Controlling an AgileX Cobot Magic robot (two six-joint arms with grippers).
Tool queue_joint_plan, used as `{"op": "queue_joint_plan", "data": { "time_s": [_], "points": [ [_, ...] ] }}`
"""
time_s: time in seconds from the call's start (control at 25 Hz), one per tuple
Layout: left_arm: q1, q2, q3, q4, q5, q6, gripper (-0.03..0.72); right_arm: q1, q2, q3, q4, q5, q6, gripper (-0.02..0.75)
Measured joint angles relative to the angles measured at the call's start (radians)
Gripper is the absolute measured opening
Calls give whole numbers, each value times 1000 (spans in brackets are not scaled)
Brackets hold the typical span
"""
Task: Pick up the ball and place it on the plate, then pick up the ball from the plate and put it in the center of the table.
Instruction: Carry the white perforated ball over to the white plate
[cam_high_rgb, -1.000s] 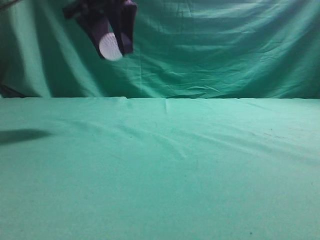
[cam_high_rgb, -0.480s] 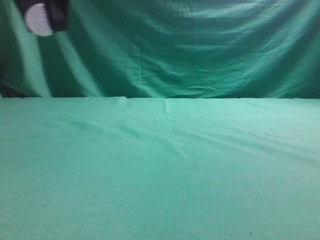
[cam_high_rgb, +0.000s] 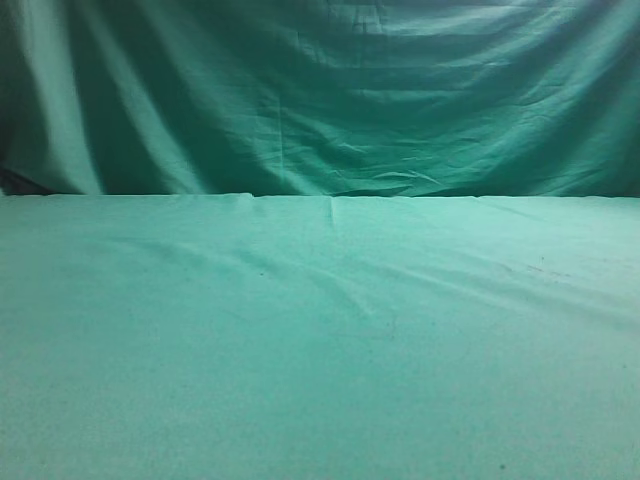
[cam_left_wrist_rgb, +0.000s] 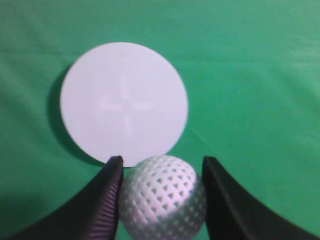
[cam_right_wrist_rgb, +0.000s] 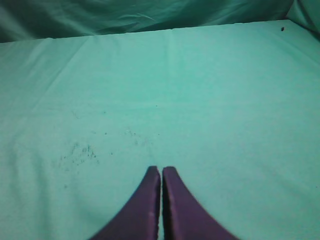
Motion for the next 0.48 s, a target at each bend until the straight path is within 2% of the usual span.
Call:
{"op": "queue_joint_plan", "data": {
  "time_s": [0.16,0.24,0.48],
  "points": [
    [126,0,7,0,-37,0,311,0,0,0,0,0,0,0],
    [166,4,11,0,-52,0,311,0,0,0,0,0,0,0],
    [191,62,84,-13,-141,38,311,0,0,0,0,0,0,0]
  ]
}}
